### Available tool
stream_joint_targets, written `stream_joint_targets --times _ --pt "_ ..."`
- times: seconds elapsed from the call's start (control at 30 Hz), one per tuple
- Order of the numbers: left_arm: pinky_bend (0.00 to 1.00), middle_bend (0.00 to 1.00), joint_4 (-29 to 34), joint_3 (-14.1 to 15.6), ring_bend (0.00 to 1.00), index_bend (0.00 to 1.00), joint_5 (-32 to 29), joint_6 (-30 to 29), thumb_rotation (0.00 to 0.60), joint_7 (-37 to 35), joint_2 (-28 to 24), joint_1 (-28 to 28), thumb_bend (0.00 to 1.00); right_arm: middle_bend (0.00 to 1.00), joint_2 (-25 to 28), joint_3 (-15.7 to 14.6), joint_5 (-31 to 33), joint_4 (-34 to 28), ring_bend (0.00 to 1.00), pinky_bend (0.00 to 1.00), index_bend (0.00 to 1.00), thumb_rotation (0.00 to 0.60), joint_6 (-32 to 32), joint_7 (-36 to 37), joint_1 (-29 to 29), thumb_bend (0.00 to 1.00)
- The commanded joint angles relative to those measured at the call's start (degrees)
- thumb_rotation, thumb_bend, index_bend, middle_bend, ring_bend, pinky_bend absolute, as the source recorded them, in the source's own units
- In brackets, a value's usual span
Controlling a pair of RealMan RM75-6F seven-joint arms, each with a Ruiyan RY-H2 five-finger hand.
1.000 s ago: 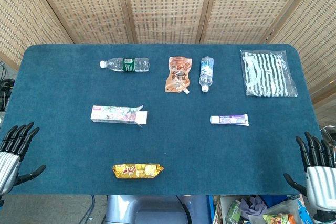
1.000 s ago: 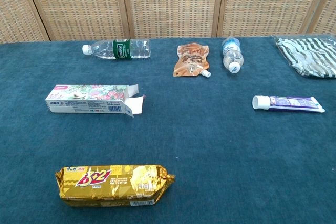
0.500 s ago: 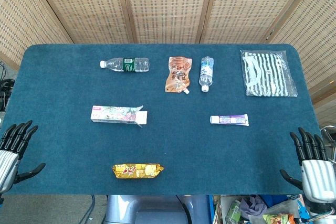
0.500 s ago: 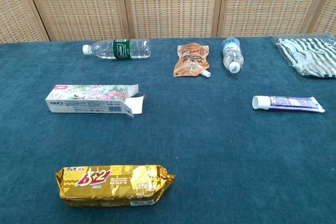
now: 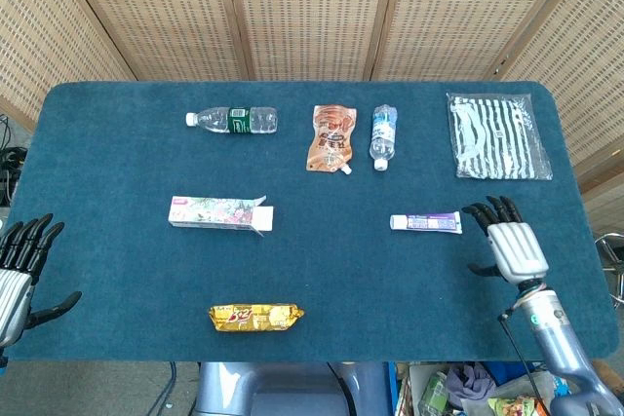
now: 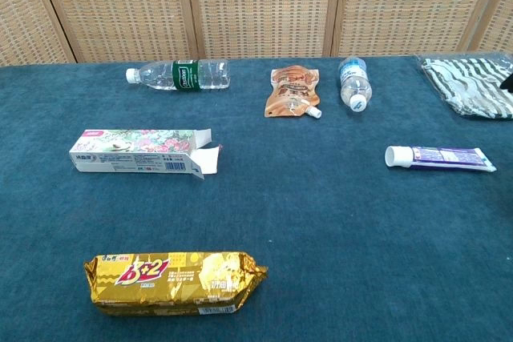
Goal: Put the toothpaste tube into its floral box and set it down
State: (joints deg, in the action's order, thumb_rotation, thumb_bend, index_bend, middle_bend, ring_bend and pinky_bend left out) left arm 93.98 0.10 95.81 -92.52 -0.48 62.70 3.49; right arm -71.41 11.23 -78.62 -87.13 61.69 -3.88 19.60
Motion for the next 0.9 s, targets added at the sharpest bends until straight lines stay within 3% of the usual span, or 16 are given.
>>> stream_joint_targets --times 0.03,0.13,0.43,0.9 --pt "0.0 0.0 0.04 -0.09 0.0 0.0 -0.28 0.32 0.6 0.16 0.07 0.09 0.19 0.25 -4.41 1.65 4.29 4.3 0.13 0.1 0.21 0.6 -3.93 -2.13 3.39 0.13" --pt "0.0 0.0 0.05 -0.2 0.0 0.0 -0.53 0.53 0.6 0.25 0.13 0.17 0.19 0.28 -7.07 2.15 6.66 7.12 0.16 0.15 0.23 0.6 -5.69 -3.05 5.15 0.23" --pt "0.0 0.0 0.09 -0.48 0.0 0.0 -1.34 1.19 0.6 0.36 0.2 0.38 0.19 0.31 -12.44 2.07 11.55 13.12 0.19 0.21 0.25 0.6 -8.86 -4.99 8.02 0.34" --pt "0.0 0.0 0.14 -0.91 0.0 0.0 -2.73 2.67 0.6 0.97 0.41 0.93 0.19 0.33 -18.45 1.93 14.2 19.72 0.2 0.21 0.26 0.6 -10.22 -8.55 11.56 0.35"
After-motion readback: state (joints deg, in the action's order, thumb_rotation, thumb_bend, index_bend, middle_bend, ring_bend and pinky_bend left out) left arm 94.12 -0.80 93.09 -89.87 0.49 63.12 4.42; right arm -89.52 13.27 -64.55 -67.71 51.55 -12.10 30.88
